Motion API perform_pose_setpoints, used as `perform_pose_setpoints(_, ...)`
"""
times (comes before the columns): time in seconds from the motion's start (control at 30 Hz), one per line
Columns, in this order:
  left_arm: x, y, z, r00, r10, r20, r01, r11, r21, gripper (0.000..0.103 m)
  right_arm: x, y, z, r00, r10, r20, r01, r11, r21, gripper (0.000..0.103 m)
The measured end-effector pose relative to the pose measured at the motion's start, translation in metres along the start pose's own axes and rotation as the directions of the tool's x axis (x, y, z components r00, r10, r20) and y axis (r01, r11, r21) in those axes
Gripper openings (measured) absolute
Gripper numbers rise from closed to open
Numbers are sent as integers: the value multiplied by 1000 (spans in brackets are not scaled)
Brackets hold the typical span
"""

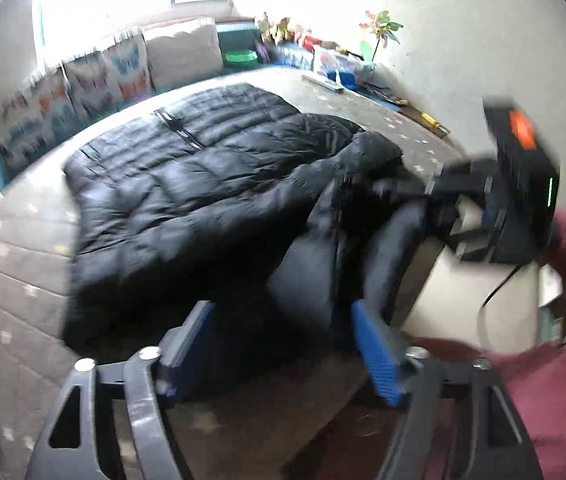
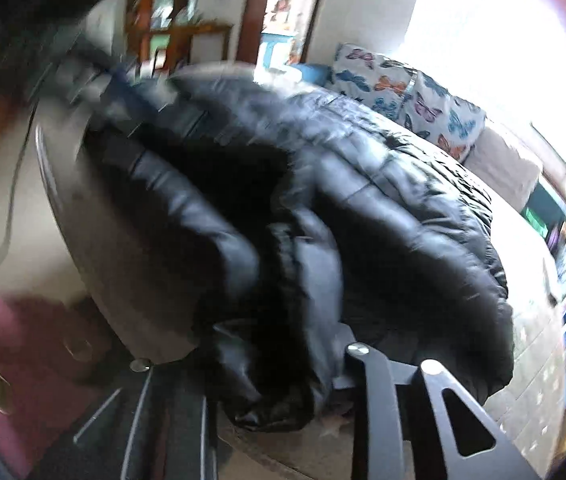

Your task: Fold large clothes

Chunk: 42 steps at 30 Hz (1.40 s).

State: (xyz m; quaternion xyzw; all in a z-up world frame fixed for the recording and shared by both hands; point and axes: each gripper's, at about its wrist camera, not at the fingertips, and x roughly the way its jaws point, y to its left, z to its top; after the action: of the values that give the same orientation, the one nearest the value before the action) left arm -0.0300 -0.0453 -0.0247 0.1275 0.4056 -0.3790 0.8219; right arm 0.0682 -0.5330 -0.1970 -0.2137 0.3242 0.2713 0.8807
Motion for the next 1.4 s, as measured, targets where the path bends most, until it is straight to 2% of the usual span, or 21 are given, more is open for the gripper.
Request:
perform_pose_setpoints(0.17, -11, -2, -25, 992, 109, 67, -113, 992, 59, 103, -17, -17, 32, 998, 24, 53, -27, 998, 62, 24)
perform_pose_setpoints(0.2, -11, -5, -30, 986, 143, 80, -150, 985, 87, 103, -18, -19, 37, 998, 16, 59, -20, 997, 68, 23)
perform_pose_setpoints(0.33, -5, -13, -44, 978, 184, 97, -197, 968, 156, 103, -25, -40, 45, 997, 15, 81, -25, 992, 123, 21)
perform_pose_setpoints(0.5, 22, -20, -48, 935, 328, 134, -352, 903, 245, 103, -23, -36, 40, 995, 10, 102, -23, 991, 129, 21)
perform_pose_setpoints(0.53, 29, -19, -47, 928, 350, 130, -372, 894, 251, 101, -22, -38, 38, 995, 12, 104, -25, 991, 131, 21)
perform_pose_setpoints(0.6, 44, -14, -48, 917, 384, 113, -400, 878, 262, 81, -20, -39, 36, 994, 12, 107, -27, 990, 139, 21)
perform_pose_setpoints(0.63, 48, -12, -48, 915, 390, 102, -403, 876, 264, 68, -21, -37, 32, 994, 14, 112, -30, 989, 146, 21)
perform_pose_setpoints(0.73, 42, -16, -52, 918, 374, 133, -395, 887, 240, 45, -22, -31, 24, 993, -2, 115, -13, 992, 129, 19)
perform_pose_setpoints(0.77, 37, -18, -53, 916, 374, 143, -399, 887, 232, 43, -24, -28, 23, 993, -7, 119, -7, 992, 122, 18)
perform_pose_setpoints(0.97, 7, -36, -72, 918, 348, 189, -383, 902, 200, 39, -49, -18, 12, 987, 10, 162, -33, 990, 136, 18)
perform_pose_setpoints(1.2, -51, -78, -122, 929, 309, 206, -344, 925, 163, 39, -88, 18, -12, 985, 60, 159, -73, 994, 80, 17)
perform_pose_setpoints(1.3, -76, -80, -128, 935, 272, 227, -296, 952, 78, 39, -98, 24, -7, 984, 70, 166, -82, 994, 67, 17)
perform_pose_setpoints(1.4, -84, -74, -121, 931, 275, 241, -291, 956, 32, 39, -95, 12, 12, 981, 64, 185, -77, 995, 62, 17)
